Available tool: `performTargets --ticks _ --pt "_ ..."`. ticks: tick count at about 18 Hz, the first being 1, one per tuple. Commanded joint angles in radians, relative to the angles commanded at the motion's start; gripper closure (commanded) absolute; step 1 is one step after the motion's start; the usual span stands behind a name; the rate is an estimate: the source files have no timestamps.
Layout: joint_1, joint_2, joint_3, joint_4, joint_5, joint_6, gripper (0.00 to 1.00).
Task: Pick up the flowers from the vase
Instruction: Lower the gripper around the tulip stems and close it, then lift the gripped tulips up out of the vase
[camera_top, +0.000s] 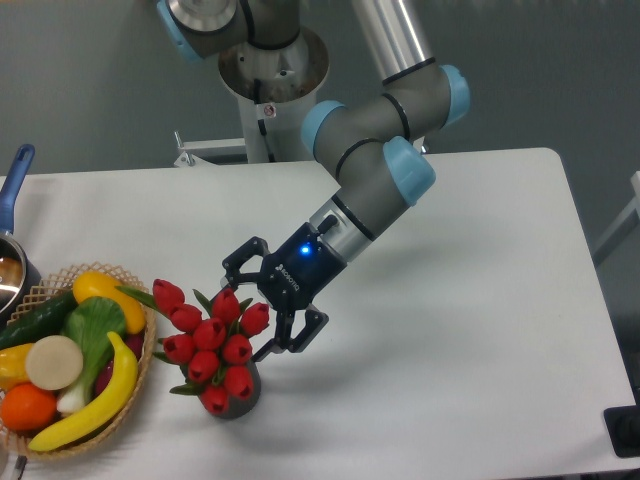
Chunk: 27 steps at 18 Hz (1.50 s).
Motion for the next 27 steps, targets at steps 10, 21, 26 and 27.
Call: performTargets --ticks 10,21,26,27 --pt "-0.028 -0.018 0.015 0.002 0.000 0.000 0.11" --pt "-0.028 -0.022 0.018 0.002 -0.002 0.000 0.44" --pt "-0.028 -0.022 0.015 0.000 -0.003 -0.002 0.55" --pt "-0.028 -0.020 0.011 0.000 -0.003 -0.002 0.57"
